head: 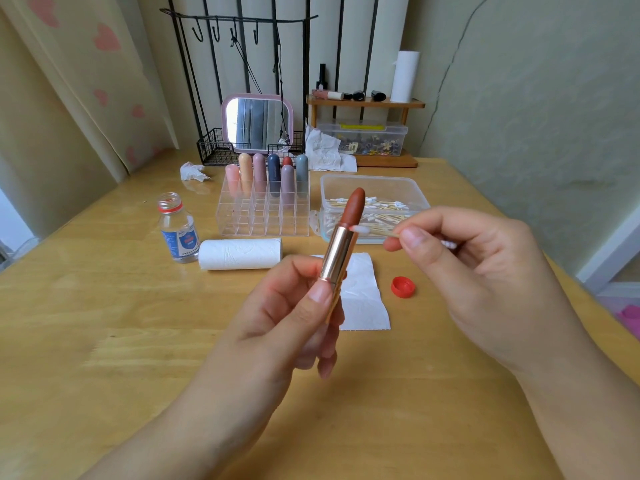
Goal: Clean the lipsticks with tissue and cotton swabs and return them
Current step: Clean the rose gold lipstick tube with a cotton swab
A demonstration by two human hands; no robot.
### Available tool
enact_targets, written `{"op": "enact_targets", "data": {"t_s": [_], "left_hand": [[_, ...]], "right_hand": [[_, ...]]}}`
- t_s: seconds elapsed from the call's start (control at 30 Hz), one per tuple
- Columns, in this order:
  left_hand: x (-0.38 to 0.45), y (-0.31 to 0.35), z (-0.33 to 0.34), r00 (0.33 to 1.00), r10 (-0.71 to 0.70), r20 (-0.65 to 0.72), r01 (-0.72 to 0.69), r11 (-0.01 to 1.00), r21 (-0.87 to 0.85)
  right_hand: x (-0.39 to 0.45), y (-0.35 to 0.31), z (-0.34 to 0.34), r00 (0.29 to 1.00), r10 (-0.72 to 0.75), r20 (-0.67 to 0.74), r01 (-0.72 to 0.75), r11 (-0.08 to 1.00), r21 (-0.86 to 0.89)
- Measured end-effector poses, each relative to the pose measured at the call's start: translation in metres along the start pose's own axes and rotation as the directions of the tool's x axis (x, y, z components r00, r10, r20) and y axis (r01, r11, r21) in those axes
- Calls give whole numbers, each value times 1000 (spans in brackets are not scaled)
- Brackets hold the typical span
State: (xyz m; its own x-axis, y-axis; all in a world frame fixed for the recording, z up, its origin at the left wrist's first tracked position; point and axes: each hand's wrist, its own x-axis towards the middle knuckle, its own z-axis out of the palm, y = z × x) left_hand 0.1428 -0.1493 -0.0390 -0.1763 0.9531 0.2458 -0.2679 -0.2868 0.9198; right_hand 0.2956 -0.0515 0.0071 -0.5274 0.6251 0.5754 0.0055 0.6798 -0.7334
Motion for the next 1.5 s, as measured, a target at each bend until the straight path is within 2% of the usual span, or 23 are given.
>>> {"op": "enact_targets", "data": {"t_s": [0.43, 0.67, 0.93, 1.23, 1.37, 1.5], "left_hand": [[1, -2, 0, 997, 74, -19, -71, 990, 122], [1, -1, -1, 999, 23, -30, -22, 999, 37], [3, 0, 0, 999, -15, 29, 17, 998, -62], [3, -1, 1, 995, -91, -34, 91, 996, -24], [3, 0, 0, 995, -94, -29, 94, 995, -19], [4, 3, -1, 995, -79, -59, 79, 997, -4]], "right_hand": [[-4, 0, 5, 1000, 6, -19, -8, 996, -86], [-2, 2, 1, 1000, 3, -29, -5, 997, -76], [0, 3, 1, 1000, -21, -24, 20, 1000, -21], [-4, 7, 8, 1000, -17, 5, 18, 989, -145], [-4, 8, 10, 998, -60, 9, 60, 982, -178], [-1, 7, 12, 1000, -16, -4, 15, 979, -202]]}}
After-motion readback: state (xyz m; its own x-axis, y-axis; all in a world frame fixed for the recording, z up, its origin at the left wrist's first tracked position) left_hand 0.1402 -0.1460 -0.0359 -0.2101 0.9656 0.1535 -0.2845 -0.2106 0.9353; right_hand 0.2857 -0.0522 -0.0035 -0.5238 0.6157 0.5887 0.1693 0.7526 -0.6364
